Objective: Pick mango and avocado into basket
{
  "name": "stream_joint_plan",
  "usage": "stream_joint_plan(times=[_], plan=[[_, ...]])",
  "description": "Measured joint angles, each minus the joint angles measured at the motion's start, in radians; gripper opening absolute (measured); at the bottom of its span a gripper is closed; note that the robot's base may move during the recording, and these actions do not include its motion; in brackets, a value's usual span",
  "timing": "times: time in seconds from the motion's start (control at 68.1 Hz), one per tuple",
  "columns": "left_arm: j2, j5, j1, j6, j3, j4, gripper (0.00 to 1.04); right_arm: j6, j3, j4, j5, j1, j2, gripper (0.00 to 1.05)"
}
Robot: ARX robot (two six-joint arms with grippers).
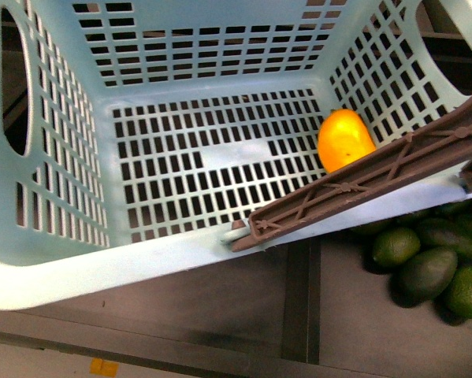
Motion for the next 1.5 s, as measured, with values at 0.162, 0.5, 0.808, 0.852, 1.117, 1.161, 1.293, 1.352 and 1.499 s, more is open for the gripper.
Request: stream_joint_plan(times=[0.162, 0.5, 0.808, 0.852, 1.117, 1.161, 1.293, 1.352, 1.499], plan=[[0.000, 0.017, -0.001, -0.003, 0.000, 0.000, 0.14, 0.164, 0.049, 0.023, 0.017, -0.004, 0.139, 0.96], [0.000, 0.002, -0.002, -0.002, 0.000, 0.000, 0.14, 0.378, 0.096, 0.089, 0.067, 0.020, 0.338, 0.96], [0.000, 0.013, -0.002, -0.002, 0.000, 0.000, 0.14, 0.483, 0.156, 0.103, 0.073, 0.108, 0.395, 0.96], [0.000, 0.013, -0.002, -0.002, 0.000, 0.000, 0.14, 0.494, 0.165, 0.103, 0.076, 0.123, 0.403, 0.96], [0.000, 0.006, -0.002, -0.002, 0.000, 0.000, 0.14, 0.539, 0.195, 0.108, 0.088, 0.188, 0.446, 0.96], [0.000, 0.005, -0.002, -0.001, 0.000, 0.000, 0.14, 0.543, 0.195, 0.113, 0.089, 0.197, 0.453, 0.96], [0.000, 0.007, -0.002, -0.002, 0.000, 0.000, 0.14, 0.560, 0.194, 0.130, 0.092, 0.216, 0.475, 0.96], [0.000, 0.011, -0.002, -0.002, 0.000, 0.000, 0.14, 0.565, 0.194, 0.140, 0.093, 0.227, 0.488, 0.96], [0.000, 0.011, -0.002, -0.002, 0.000, 0.000, 0.14, 0.581, 0.197, 0.146, 0.101, 0.246, 0.507, 0.96]])
